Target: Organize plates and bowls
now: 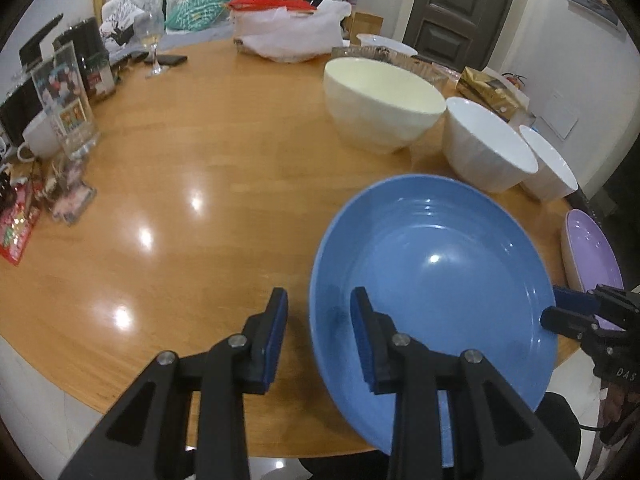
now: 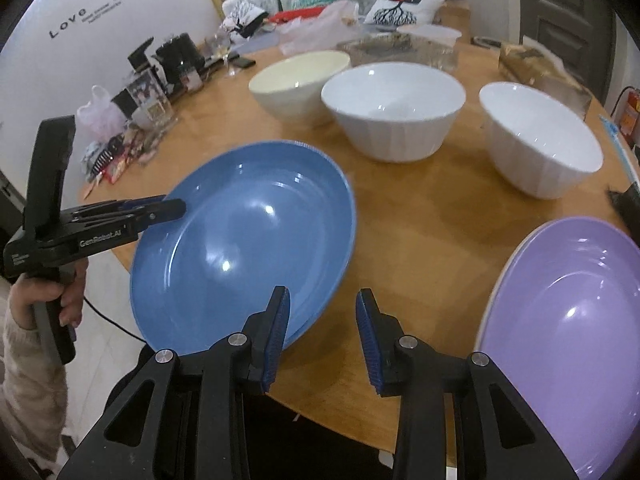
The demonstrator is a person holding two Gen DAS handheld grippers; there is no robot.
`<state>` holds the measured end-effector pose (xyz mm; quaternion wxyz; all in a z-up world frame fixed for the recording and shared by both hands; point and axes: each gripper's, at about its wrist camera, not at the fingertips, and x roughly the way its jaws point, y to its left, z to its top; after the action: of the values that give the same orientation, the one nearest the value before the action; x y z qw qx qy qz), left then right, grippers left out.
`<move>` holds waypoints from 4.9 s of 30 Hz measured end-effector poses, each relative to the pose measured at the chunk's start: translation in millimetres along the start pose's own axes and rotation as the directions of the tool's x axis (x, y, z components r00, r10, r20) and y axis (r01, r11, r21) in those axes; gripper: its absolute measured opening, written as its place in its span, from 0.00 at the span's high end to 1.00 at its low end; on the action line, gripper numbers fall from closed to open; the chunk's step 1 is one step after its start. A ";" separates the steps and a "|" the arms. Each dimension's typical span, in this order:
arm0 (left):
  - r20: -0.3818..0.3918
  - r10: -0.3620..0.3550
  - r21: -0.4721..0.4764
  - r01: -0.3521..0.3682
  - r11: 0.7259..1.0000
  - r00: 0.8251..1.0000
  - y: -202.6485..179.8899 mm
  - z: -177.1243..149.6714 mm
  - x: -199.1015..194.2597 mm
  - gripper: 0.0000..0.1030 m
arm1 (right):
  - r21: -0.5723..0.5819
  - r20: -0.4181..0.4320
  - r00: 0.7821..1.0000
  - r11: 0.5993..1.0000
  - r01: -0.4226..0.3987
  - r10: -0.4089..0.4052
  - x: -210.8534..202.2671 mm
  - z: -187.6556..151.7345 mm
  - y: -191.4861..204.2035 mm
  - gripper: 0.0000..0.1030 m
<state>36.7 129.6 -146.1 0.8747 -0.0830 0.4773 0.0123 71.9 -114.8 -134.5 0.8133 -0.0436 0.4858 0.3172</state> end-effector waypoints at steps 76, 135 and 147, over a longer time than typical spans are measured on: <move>-0.048 -0.072 0.561 0.086 0.823 0.996 -292.0 24.5 25.4 0.82 | 0.303 0.120 0.910 0.888 0.346 -0.396 -142.2 -97.4 -141.7 0.79; -0.094 -0.169 0.192 0.184 0.964 0.981 -121.6 143.4 76.6 0.80 | -0.063 0.144 0.985 0.992 0.106 -0.096 17.8 93.4 -44.5 0.27; -0.117 -0.162 0.217 0.184 0.959 0.980 -122.3 141.5 76.1 0.83 | -0.065 0.142 0.982 0.988 0.138 -0.127 21.9 96.2 -41.9 0.23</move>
<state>208.3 26.8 -118.4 0.8517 -0.0246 0.5088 -0.1228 175.8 -101.2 -112.0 0.8620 -0.0843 0.4123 0.2825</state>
